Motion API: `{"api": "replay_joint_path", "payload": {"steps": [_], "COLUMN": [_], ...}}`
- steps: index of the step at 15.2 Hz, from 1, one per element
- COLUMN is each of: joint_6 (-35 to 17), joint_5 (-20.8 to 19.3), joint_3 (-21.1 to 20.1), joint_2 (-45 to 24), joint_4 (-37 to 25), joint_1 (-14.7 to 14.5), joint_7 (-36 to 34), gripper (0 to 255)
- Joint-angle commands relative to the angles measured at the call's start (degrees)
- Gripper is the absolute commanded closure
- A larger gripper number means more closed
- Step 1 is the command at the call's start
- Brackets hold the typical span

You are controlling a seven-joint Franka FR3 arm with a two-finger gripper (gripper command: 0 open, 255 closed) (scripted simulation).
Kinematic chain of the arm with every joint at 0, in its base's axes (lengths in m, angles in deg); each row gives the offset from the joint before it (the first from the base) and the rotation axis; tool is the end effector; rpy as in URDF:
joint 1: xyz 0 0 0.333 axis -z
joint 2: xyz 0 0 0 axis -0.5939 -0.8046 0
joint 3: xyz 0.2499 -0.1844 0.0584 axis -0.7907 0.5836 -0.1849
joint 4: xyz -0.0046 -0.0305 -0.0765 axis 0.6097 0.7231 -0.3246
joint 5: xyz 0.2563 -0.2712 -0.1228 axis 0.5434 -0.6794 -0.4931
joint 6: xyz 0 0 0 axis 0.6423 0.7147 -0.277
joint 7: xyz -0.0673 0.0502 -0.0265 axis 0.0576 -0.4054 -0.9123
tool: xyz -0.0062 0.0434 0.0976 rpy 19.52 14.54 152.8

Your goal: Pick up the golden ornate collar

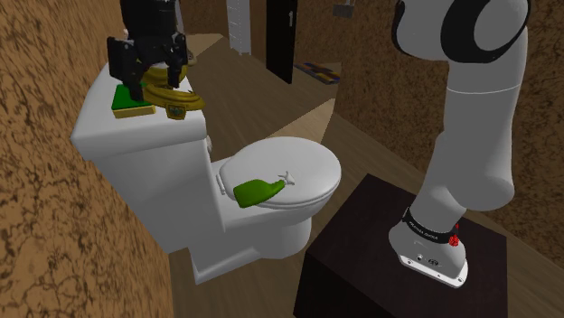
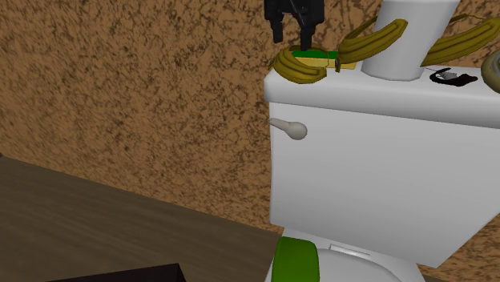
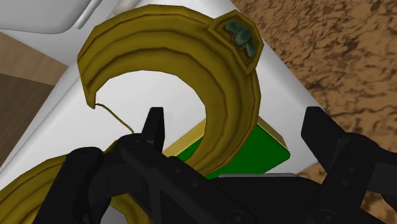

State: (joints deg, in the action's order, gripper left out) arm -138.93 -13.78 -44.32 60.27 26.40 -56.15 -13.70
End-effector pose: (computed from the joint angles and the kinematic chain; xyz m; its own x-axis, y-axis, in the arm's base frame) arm 0.5178 0.4121 0.6250 0.9229 0.3284 0.2012 0.3426 -0.9386 -0.0397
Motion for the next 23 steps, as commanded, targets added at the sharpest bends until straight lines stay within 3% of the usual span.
{"api": "replay_joint_path", "payload": {"steps": [1,2,11,18,23], "joint_6": [-0.86,-0.84,-0.85,6.47,13.13], "joint_5": [0.21,0.18,0.20,-1.27,-3.17], "joint_3": [0.00,-0.01,0.00,0.02,0.28], "joint_2": [0.47,0.42,0.46,-2.83,-7.01], "joint_4": [1.28,1.21,1.26,-9.22,-19.99], "joint_1": [0.26,0.21,0.26,-1.74,-4.38], "joint_7": [0.03,-0.02,0.03,0.06,0.23], "gripper": [0,255,255,255,255]}}
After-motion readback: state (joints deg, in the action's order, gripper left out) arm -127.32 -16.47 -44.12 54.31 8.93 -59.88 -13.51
